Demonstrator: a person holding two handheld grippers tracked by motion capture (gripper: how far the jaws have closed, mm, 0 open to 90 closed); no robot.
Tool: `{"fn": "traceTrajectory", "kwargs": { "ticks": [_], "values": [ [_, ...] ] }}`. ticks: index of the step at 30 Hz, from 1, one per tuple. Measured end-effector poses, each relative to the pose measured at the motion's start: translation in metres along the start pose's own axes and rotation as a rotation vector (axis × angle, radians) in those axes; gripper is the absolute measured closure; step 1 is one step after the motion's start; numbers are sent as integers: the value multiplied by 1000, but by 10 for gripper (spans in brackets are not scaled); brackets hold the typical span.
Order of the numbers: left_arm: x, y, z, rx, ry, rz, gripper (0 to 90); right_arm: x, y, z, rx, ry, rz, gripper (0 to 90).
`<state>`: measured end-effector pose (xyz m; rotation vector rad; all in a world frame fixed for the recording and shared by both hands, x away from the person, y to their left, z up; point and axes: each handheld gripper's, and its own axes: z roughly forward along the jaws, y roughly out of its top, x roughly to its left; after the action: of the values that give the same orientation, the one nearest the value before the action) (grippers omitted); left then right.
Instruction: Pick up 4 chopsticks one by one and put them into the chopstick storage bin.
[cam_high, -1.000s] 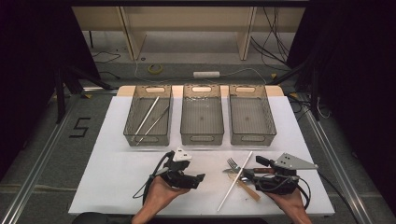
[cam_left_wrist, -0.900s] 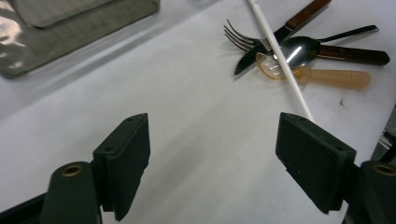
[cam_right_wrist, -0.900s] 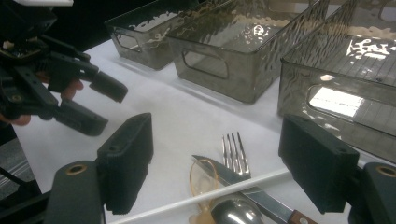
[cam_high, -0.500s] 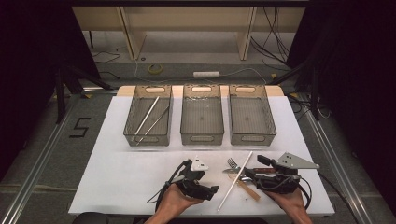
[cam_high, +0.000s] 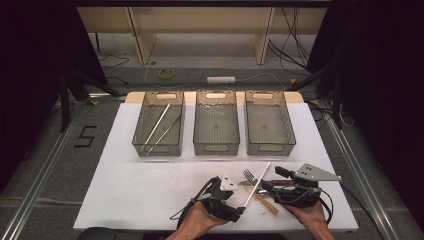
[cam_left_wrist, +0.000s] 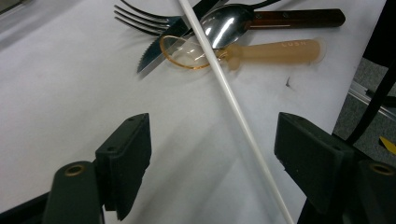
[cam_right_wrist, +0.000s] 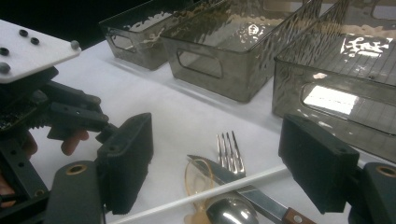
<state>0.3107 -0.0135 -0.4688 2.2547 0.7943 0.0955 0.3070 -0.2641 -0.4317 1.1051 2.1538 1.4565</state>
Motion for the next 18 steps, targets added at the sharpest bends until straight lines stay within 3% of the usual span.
{"fn": "traceTrajectory", "kwargs": {
  "ticks": [10,18],
  "values": [
    [-9,3,12,35,-10,41,334,-1,0,-1,1,2,-2,273],
    [-11,3,20,50,-12,42,395,-1,0,-1,-2,-1,1,273]
  ]
}}
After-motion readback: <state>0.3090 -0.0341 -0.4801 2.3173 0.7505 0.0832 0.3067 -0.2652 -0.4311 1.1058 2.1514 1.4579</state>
